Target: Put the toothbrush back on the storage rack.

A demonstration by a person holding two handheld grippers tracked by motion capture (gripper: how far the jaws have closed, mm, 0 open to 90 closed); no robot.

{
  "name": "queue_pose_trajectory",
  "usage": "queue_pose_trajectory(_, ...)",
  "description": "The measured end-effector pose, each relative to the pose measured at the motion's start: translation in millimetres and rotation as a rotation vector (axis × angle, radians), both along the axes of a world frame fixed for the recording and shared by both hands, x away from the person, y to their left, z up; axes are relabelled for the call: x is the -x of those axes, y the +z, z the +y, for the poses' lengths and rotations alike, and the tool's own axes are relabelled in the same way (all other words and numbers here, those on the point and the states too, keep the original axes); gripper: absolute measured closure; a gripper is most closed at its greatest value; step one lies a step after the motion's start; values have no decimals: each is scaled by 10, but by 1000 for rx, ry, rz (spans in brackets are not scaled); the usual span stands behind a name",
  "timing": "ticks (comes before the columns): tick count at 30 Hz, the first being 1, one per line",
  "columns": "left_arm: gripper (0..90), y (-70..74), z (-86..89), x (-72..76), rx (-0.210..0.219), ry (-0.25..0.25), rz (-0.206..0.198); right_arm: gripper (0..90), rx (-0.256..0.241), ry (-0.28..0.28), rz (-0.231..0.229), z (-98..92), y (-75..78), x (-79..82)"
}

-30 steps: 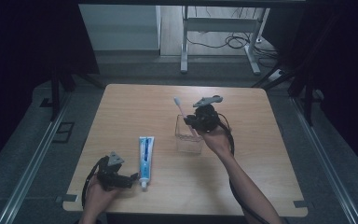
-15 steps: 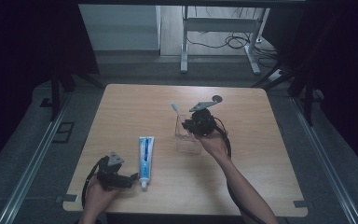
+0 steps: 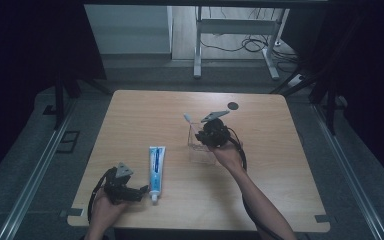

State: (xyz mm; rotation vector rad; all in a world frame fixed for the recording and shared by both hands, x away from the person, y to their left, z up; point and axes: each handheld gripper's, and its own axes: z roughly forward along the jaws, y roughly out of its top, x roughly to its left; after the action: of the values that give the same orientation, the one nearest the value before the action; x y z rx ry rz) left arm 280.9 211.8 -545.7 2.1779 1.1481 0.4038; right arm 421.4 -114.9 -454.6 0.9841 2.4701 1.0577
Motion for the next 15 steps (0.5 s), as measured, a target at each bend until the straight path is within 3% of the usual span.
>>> queue_pose_trajectory(15,5,0,0,0,0,0,0,709,44,-2,-6,35,27,16)
